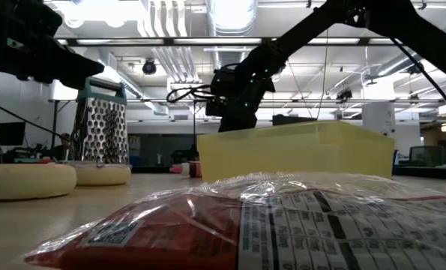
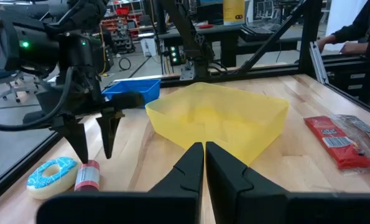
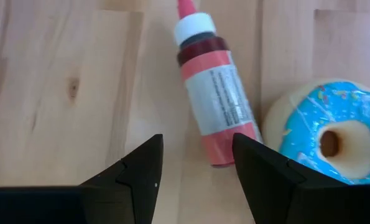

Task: Pick & Place Food Item
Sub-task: Put the large pink food coloring bottle into the blue bin

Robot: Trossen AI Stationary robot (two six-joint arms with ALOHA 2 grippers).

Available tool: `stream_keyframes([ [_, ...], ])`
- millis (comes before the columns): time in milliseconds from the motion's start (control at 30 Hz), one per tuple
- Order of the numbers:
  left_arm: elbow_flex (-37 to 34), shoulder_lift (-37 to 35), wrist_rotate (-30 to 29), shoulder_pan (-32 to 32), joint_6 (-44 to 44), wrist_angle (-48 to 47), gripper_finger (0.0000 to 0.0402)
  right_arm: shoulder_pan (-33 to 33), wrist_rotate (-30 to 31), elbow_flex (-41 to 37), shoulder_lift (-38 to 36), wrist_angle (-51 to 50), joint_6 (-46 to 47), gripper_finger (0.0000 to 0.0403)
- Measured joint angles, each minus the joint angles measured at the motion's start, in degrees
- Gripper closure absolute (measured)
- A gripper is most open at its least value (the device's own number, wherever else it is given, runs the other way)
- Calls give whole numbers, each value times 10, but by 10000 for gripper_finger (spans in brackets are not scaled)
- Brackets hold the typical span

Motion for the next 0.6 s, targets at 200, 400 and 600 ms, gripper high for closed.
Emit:
stream_keyframes([
  [200,0,0,0,0,0,0,378,-1,8,0,0,-1,-3,213],
  [400,0,0,0,0,0,0,378,-1,24,1,0,-6,3,213],
  [600,0,0,0,0,0,0,378,0,24,2,-1,-51,8,213],
])
